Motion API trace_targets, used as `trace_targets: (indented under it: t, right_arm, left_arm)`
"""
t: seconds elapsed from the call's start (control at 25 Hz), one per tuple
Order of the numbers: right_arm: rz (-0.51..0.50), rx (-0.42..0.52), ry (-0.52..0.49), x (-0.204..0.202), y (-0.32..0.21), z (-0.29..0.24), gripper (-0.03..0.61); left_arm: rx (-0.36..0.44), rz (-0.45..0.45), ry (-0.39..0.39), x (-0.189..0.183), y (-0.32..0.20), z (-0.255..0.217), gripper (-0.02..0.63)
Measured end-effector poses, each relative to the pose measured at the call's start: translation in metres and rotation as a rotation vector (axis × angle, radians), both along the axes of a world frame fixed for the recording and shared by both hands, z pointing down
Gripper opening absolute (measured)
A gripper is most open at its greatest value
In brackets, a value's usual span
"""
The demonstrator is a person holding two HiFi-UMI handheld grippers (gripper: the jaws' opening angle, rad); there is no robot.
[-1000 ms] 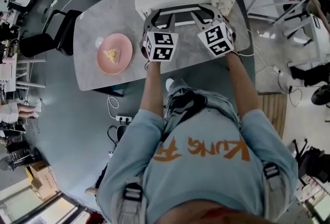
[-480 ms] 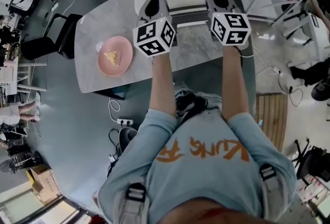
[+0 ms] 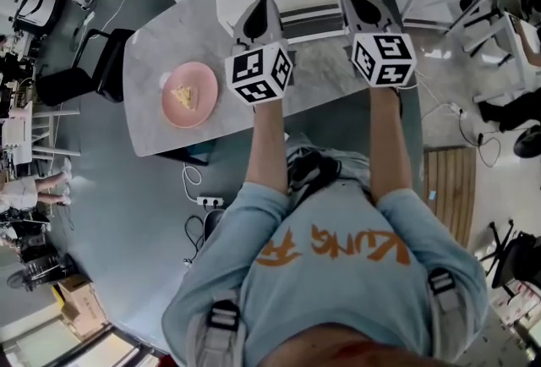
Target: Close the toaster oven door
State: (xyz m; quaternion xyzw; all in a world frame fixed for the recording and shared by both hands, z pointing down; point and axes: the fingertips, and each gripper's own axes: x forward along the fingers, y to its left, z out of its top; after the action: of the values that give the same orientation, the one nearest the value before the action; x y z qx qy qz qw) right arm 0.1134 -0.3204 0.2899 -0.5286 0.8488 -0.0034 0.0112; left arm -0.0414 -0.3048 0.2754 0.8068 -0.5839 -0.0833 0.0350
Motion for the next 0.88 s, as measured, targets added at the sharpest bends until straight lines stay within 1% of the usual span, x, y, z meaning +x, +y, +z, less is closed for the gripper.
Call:
trace_targets:
  t: [0.28, 0.64, 0.88]
  right_arm:
    - [0.003, -0.002, 0.009, 0.007, 0.004, 0.002, -0.003]
    - [0.006, 0.003, 0.02, 0.015, 0.006, 0.002, -0.003]
    - [-0.001, 0.009, 0.02, 0.019, 0.005, 0.004, -0.002]
  left_arm:
    - [0.001, 0.003, -0.014, 0.008, 0.0, 0.002, 0.002]
    - [-0.003, 0.008, -0.005, 0.011, 0.0, 0.009, 0.002]
    - [0.038, 0.038, 0.039, 0.015, 0.003, 0.007, 0.002]
